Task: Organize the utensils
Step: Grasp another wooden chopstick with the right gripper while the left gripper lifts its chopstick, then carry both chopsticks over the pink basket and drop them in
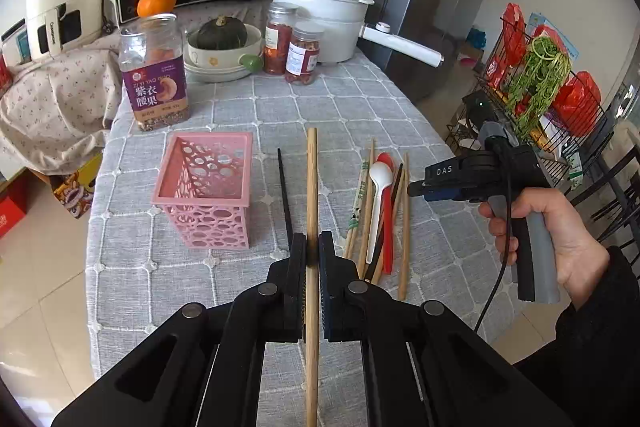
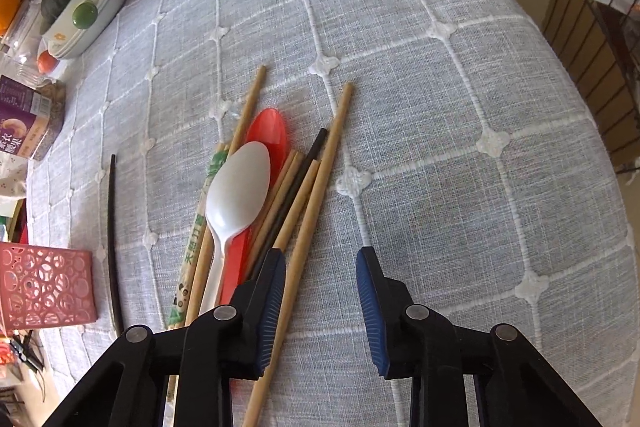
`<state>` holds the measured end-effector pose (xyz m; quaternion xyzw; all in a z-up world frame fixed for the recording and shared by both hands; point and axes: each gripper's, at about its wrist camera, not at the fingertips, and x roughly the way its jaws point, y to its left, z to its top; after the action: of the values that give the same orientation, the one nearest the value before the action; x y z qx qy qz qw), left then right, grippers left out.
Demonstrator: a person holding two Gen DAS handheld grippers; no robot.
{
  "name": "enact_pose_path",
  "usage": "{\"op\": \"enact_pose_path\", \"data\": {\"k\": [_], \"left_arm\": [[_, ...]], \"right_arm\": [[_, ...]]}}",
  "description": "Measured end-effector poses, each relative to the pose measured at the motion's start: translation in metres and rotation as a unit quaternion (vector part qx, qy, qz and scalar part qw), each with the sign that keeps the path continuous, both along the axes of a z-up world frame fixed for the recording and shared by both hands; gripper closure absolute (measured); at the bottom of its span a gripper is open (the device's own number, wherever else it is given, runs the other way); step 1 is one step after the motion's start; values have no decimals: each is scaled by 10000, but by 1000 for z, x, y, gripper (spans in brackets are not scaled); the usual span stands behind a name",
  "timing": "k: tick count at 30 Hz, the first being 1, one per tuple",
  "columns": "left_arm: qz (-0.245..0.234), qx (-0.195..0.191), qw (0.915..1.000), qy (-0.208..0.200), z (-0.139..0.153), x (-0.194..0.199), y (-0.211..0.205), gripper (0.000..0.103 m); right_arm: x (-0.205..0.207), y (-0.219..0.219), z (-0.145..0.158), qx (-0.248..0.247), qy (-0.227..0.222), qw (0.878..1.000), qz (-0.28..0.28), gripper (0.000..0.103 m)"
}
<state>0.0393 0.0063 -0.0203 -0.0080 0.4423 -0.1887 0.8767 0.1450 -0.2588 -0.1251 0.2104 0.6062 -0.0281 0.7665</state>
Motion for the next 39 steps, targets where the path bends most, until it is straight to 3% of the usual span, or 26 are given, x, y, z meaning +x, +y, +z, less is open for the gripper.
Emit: {"op": "enact_pose_path", "data": {"k": [5, 7, 12, 23, 27, 29, 31, 32, 34, 39], "left_arm": [[29, -55, 10000, -49, 3, -4, 13, 97], [48, -71, 9999, -88, 5, -4, 16, 97], [147, -121, 9993, -337, 20, 3, 25, 97], [531, -304, 9871, -1477, 79, 30, 42, 97], [762, -591, 9722, -2133, 98, 35, 47, 97], [944, -772, 9568, -2641, 103, 32, 52, 97], [1213, -940, 9342, -3220, 103, 25, 58, 97], [1278, -915, 9283, -3370, 101, 26, 58, 97], [1347, -781, 9235, -3506, 97, 33, 56, 97], [1466, -417, 9216, -3569, 74, 55, 50, 97]], "right_arm": [[11, 9, -6, -322, 65, 9995, 36, 79], [14, 13, -6, -492, 54, 9987, 130, 89], [12, 14, -4, -625, 65, 9978, 191, 97], [-24, 20, 79, -563, -1306, 9898, 131, 97], [-38, 34, 111, -530, -1907, 9800, 218, 97], [-46, 41, 127, -474, -2216, 9737, 253, 97], [-52, 48, 141, -398, -2505, 9669, 284, 97], [-54, 51, 146, -348, -2631, 9637, 303, 97], [-56, 58, 154, -281, -2867, 9569, 359, 97], [-54, 77, 165, -265, -3347, 9411, 409, 97]]}}
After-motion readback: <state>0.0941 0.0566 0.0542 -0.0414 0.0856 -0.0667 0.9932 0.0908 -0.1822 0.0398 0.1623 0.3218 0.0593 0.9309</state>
